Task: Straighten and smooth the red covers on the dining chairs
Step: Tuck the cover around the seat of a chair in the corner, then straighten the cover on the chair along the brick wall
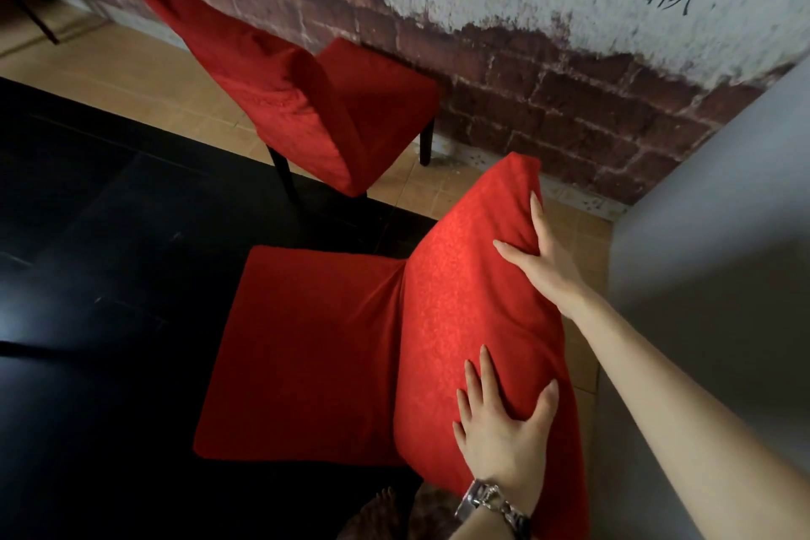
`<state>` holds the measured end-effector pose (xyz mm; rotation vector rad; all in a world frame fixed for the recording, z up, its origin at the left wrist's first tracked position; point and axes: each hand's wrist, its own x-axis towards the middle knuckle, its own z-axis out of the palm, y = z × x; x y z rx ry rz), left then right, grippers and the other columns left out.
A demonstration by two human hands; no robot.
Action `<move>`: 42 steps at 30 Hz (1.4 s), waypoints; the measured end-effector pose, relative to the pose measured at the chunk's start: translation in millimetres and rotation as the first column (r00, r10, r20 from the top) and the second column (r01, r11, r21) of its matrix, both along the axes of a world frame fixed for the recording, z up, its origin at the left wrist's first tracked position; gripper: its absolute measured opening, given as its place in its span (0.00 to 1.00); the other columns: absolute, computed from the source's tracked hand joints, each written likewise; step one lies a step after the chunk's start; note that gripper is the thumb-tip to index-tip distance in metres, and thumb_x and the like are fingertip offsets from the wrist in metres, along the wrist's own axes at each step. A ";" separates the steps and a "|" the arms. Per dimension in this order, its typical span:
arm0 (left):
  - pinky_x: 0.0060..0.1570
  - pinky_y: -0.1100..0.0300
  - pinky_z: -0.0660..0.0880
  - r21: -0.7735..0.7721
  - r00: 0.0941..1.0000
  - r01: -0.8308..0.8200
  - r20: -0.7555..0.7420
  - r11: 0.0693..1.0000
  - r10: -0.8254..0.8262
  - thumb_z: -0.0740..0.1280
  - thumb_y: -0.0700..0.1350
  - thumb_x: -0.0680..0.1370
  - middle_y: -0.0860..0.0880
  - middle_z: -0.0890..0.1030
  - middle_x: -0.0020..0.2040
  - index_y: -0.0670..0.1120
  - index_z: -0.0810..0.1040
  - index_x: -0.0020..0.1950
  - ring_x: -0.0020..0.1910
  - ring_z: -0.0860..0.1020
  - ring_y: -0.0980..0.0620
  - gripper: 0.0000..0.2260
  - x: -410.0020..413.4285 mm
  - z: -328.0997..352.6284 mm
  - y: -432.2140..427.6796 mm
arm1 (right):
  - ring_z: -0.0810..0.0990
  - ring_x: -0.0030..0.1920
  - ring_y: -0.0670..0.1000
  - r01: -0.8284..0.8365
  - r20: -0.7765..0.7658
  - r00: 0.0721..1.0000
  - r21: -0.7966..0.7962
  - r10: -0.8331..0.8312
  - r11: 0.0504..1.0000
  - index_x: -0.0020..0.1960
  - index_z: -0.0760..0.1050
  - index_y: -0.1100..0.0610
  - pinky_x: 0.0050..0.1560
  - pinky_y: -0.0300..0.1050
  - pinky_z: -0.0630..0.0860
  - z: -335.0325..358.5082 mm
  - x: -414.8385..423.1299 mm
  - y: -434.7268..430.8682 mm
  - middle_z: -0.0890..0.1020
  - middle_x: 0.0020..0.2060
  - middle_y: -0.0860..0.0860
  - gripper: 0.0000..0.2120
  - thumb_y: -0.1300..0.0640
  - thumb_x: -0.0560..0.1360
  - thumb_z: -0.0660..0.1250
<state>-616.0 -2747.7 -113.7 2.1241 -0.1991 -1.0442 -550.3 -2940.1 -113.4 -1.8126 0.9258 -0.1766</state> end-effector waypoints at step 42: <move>0.43 0.53 0.80 -0.126 0.847 -0.196 0.477 0.972 0.233 0.63 0.48 0.79 0.55 0.80 0.34 0.53 0.76 0.45 0.33 0.80 0.57 0.05 228.5 101.1 202.8 | 0.79 0.47 0.48 -0.383 -0.119 0.922 -0.124 0.369 0.916 0.58 0.76 0.53 0.46 0.44 0.75 92.5 81.8 238.2 0.81 0.51 0.49 0.10 0.56 0.79 0.60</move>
